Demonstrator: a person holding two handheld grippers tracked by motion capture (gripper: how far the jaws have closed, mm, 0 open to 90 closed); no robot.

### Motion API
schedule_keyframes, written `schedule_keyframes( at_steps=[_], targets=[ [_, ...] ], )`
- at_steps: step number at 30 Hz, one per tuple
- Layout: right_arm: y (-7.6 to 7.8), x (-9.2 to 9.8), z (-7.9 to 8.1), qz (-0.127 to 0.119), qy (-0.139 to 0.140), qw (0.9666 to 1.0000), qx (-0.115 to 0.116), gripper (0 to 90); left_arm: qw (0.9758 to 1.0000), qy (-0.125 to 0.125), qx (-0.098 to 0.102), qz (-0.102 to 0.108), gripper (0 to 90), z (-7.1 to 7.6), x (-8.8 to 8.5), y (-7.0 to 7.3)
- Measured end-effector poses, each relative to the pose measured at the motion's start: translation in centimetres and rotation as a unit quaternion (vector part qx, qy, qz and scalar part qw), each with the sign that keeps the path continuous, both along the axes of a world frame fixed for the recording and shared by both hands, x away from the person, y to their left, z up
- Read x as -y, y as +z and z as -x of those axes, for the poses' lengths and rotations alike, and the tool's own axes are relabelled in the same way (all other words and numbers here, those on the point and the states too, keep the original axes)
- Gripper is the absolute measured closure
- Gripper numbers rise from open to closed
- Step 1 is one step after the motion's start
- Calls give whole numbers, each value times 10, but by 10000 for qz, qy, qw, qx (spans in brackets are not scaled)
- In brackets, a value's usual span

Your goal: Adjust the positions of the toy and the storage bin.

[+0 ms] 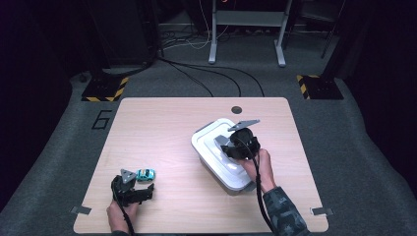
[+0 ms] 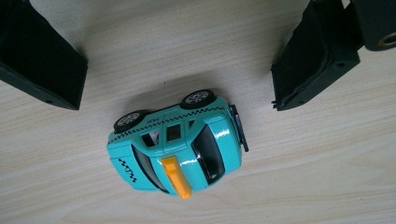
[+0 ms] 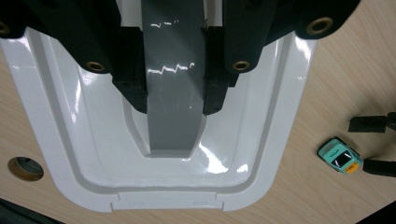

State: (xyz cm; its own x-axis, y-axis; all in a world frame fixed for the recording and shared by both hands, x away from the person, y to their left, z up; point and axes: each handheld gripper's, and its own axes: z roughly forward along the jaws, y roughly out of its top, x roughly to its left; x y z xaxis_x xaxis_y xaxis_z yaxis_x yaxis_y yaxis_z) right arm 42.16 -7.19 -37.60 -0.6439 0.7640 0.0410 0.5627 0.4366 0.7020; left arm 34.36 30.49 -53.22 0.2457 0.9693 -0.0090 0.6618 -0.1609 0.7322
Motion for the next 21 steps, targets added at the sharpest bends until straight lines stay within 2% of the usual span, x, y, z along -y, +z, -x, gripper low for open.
schedule_keyframes(
  at_steps=[21],
  targets=[
    [-2,-21,17,-147,383,9991,-96,672,10000,-51,-27,-52,31,0,-1,0]
  ],
)
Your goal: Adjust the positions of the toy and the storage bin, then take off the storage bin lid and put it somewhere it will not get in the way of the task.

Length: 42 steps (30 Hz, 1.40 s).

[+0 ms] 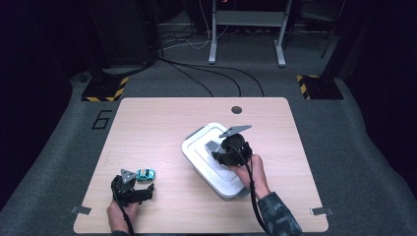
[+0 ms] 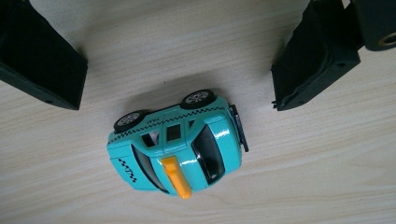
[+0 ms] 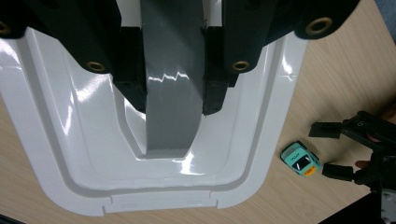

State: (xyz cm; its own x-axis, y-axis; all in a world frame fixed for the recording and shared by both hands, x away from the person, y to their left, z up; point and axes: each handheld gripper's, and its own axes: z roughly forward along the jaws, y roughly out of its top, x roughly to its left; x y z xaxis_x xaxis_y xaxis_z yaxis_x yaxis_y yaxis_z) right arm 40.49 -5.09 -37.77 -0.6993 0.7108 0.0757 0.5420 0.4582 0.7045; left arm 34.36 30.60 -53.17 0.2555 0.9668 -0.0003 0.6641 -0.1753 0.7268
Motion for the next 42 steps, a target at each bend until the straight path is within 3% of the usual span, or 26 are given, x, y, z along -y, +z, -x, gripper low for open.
schedule_keyframes(
  at_steps=[4,17,31,42],
  targets=[
    [-1,0,-1,-181,65,9997,-151,674,10000,24,32,26,31,0,0,0],
    [-2,-6,6,-162,228,9996,-66,675,10000,29,21,29,30,0,1,0],
    [-2,-4,5,-161,143,9997,-66,673,10000,0,5,-4,35,0,0,0],
    [11,-1,8,-177,111,9997,113,672,10000,-9,14,-29,39,1,1,0]
  ],
)
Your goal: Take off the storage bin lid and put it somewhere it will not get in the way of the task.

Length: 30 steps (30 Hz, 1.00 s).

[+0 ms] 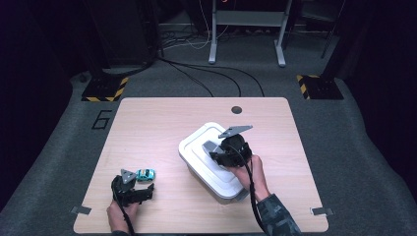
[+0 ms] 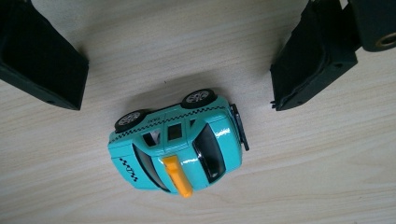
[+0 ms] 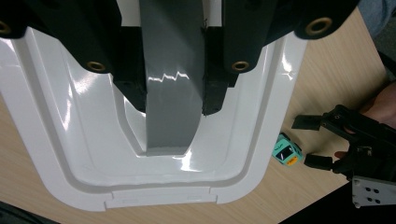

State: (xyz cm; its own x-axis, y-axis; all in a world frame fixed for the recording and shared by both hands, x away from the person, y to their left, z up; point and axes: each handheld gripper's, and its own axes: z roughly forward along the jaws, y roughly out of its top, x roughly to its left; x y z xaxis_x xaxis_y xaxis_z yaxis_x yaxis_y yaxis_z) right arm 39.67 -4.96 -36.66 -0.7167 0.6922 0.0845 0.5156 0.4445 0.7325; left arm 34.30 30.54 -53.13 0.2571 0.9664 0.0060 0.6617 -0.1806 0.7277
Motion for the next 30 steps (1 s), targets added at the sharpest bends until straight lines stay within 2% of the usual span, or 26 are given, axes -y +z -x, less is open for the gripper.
schedule_keyframes(
  at_steps=[8,17,30],
  targets=[
    [13,5,1,27,-22,9999,157,672,10000,-5,6,3,39,0,-1,0],
    [22,13,2,6,-148,9997,213,671,10000,27,38,33,40,0,0,0],
    [32,46,-3,9,-482,9981,385,671,10000,25,27,30,40,0,0,0]
  ],
)
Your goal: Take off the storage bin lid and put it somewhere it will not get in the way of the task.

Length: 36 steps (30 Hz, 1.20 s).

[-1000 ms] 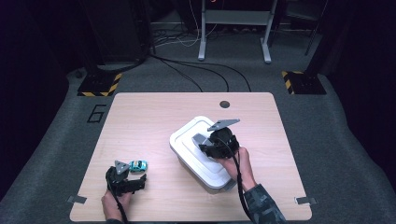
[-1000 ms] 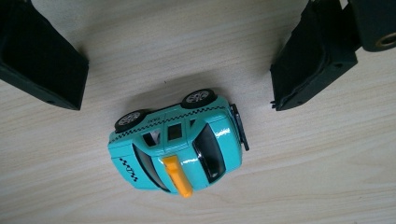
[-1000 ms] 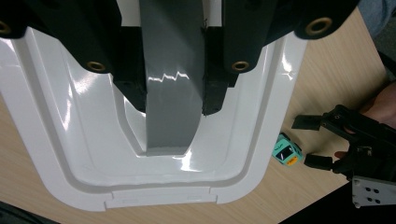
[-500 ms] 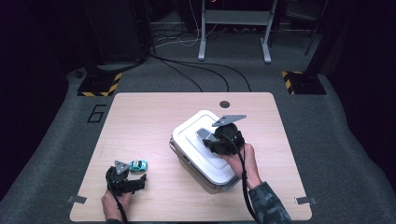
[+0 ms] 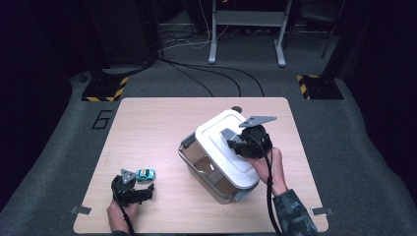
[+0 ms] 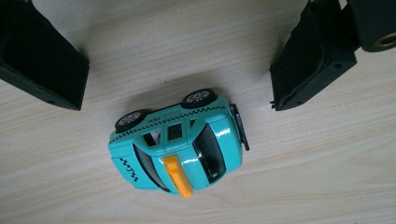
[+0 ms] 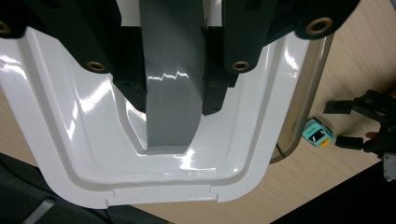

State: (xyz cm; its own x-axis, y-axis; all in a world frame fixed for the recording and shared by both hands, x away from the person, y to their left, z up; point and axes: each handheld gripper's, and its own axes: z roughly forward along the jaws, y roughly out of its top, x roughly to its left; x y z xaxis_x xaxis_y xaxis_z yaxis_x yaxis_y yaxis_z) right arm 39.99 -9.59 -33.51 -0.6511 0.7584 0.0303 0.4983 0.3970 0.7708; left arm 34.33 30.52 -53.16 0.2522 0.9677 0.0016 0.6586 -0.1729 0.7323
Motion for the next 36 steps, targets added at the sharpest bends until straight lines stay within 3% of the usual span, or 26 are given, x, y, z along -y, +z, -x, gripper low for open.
schedule_keyframes(
  at_steps=[25,36],
  targets=[
    [5,54,-13,-48,-706,9975,23,671,10000,-12,27,14,43,0,0,0],
    [2,79,-21,-21,-1096,9940,-2,672,10000,-15,21,15,44,0,0,0]
  ],
)
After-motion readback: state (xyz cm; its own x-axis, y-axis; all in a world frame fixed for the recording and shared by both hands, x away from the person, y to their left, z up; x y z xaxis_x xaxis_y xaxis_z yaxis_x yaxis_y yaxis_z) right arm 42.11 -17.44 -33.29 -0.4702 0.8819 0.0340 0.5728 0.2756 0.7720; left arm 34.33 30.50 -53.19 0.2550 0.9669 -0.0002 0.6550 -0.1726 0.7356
